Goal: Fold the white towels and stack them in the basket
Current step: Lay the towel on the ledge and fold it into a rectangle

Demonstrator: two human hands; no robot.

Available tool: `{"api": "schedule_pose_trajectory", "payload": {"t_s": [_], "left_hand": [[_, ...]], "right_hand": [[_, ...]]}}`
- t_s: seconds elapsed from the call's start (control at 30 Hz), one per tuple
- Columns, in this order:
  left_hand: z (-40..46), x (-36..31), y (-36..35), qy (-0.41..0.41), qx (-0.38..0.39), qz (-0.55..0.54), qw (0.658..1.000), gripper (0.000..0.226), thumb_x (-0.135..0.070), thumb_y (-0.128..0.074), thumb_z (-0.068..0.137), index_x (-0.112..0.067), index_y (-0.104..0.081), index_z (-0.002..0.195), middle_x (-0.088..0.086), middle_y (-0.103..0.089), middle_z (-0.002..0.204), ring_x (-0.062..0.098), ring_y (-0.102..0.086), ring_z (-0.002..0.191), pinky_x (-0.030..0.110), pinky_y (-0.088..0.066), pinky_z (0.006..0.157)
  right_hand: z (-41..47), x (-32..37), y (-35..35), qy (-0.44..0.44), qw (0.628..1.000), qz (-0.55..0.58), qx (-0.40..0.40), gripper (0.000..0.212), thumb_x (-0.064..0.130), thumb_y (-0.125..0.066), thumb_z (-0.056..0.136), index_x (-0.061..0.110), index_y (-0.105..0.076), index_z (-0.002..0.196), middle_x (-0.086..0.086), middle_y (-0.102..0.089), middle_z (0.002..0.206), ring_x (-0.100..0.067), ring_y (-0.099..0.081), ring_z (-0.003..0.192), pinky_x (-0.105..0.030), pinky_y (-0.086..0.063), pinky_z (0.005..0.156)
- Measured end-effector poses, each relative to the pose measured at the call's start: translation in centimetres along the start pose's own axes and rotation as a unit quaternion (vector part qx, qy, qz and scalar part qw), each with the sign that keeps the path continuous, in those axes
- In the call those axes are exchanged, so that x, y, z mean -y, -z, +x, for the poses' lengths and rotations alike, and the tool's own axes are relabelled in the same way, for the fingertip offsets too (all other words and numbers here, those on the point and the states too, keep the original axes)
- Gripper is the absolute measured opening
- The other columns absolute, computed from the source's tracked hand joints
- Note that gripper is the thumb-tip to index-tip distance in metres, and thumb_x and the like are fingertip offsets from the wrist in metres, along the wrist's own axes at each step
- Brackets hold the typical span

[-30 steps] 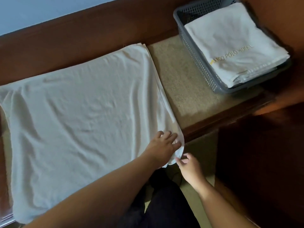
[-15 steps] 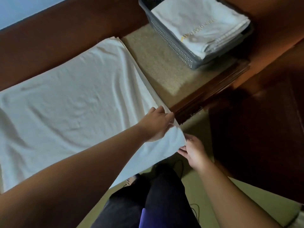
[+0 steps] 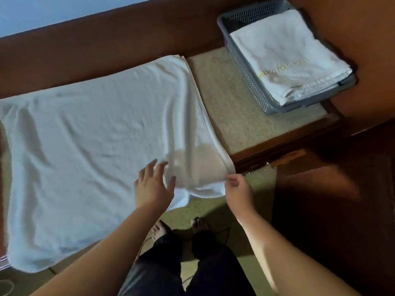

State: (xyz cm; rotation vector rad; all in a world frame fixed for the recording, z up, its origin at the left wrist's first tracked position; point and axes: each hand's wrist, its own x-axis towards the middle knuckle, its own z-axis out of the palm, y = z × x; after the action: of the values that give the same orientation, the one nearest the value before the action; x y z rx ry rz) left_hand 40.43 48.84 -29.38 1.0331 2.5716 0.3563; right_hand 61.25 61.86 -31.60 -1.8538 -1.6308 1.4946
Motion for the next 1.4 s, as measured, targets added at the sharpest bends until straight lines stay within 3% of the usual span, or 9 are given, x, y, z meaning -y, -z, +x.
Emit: {"api": "schedule_pose_trajectory", "payload": {"t_s": [0.33, 0.47, 0.6, 0.9, 0.97, 1.0, 1.03, 1.1, 1.4], "left_hand": [[-0.7, 6.0, 1.0, 0.088, 0.116, 0.016, 0.989, 0.069, -0.063, -0.049, 0.1, -0.044, -0.023, 0.161, -0.006, 0.002, 0.174, 0.026, -0.002, 0.159, 0.05, -0.021, 0.127], [-0.2, 5.3, 1.2, 0.091, 0.123, 0.011, 0.988, 0.07, -0.058, -0.051, 0.1, -0.039, -0.024, 0.162, 0.001, -0.001, 0.174, 0.03, -0.004, 0.159, 0.049, -0.016, 0.128], [-0.2, 5.2, 1.7, 0.095, 0.117, 0.007, 0.989, 0.069, -0.059, -0.055, 0.098, -0.039, -0.029, 0.16, 0.0, -0.005, 0.174, 0.031, -0.01, 0.158, 0.048, -0.019, 0.128], [2.6, 4.0, 2.3, 0.161, 0.029, 0.026, 0.986, 0.071, -0.084, -0.051, 0.08, -0.05, -0.041, 0.141, -0.002, -0.024, 0.166, 0.031, -0.023, 0.151, 0.055, -0.023, 0.121], [4.7, 4.8, 2.6, 0.174, 0.042, 0.033, 0.983, 0.087, -0.093, -0.045, 0.076, -0.053, -0.027, 0.151, -0.001, -0.003, 0.174, 0.033, -0.005, 0.159, 0.064, -0.01, 0.123], [6.0, 5.3, 2.8, 0.181, 0.051, 0.034, 0.982, 0.096, -0.097, -0.044, 0.073, -0.054, -0.019, 0.155, -0.003, 0.006, 0.174, 0.033, 0.002, 0.16, 0.068, -0.006, 0.122], [7.3, 5.8, 3.1, 0.188, 0.059, 0.033, 0.98, 0.103, -0.099, -0.043, 0.071, -0.053, -0.013, 0.158, -0.003, 0.011, 0.174, 0.034, 0.007, 0.16, 0.071, -0.005, 0.121], [9.5, 6.7, 3.6, 0.196, 0.083, 0.028, 0.977, 0.115, -0.102, -0.046, 0.065, -0.054, -0.003, 0.16, -0.004, 0.018, 0.173, 0.035, 0.012, 0.159, 0.076, -0.007, 0.119], [10.8, 7.5, 2.3, 0.192, 0.097, 0.031, 0.976, 0.12, -0.101, -0.048, 0.065, -0.056, 0.013, 0.157, -0.003, 0.027, 0.17, 0.041, 0.021, 0.156, 0.083, -0.003, 0.113]], "right_hand": [[5.4, 7.5, -2.8, 0.152, 0.964, -0.22, -0.01, 0.041, 0.043, -0.064, 0.099, 0.015, -0.065, 0.128, -0.003, -0.066, 0.124, -0.026, -0.063, 0.115, -0.04, -0.051, 0.096], [8.1, 9.4, -3.5, 0.077, 0.979, -0.177, 0.063, 0.037, 0.032, -0.07, 0.098, 0.01, -0.067, 0.127, -0.003, -0.07, 0.126, -0.025, -0.065, 0.117, -0.029, -0.044, 0.09], [9.6, 9.4, -2.3, 0.023, 0.994, -0.109, -0.01, 0.032, 0.012, -0.067, 0.094, 0.007, -0.069, 0.126, -0.01, -0.071, 0.121, -0.031, -0.065, 0.117, -0.03, -0.047, 0.094], [12.7, 15.0, -4.8, 0.066, 0.986, -0.137, 0.064, 0.035, 0.02, -0.068, 0.087, -0.006, -0.054, 0.105, -0.004, -0.054, 0.082, -0.019, -0.051, 0.075, -0.031, -0.036, 0.065], [14.2, 18.0, -6.3, 0.105, 0.98, -0.148, 0.083, 0.05, 0.022, -0.069, 0.082, -0.002, -0.039, 0.114, -0.007, -0.051, 0.073, -0.018, -0.05, 0.07, -0.029, -0.037, 0.056], [15.4, 19.3, -7.1, 0.119, 0.975, -0.162, 0.091, 0.035, 0.022, -0.069, 0.08, 0.027, -0.035, 0.083, -0.011, -0.055, 0.069, -0.016, -0.033, 0.076, -0.028, -0.041, 0.053], [16.7, 20.5, -7.9, 0.122, 0.973, -0.17, 0.094, 0.025, 0.021, -0.07, 0.082, -0.003, -0.066, 0.087, -0.015, -0.066, 0.075, -0.023, -0.067, 0.098, -0.028, -0.047, 0.055], [20.1, 22.6, -9.6, 0.105, 0.974, -0.164, 0.118, 0.02, 0.02, -0.069, 0.086, 0.004, -0.073, 0.096, -0.014, -0.075, 0.089, -0.029, -0.073, 0.082, -0.033, -0.057, 0.069], [29.6, 30.9, -14.0, 0.066, 0.982, -0.153, 0.084, 0.049, 0.026, -0.074, 0.089, 0.009, -0.063, 0.133, -0.007, -0.068, 0.128, -0.028, -0.067, 0.114, -0.044, -0.058, 0.099]]}}
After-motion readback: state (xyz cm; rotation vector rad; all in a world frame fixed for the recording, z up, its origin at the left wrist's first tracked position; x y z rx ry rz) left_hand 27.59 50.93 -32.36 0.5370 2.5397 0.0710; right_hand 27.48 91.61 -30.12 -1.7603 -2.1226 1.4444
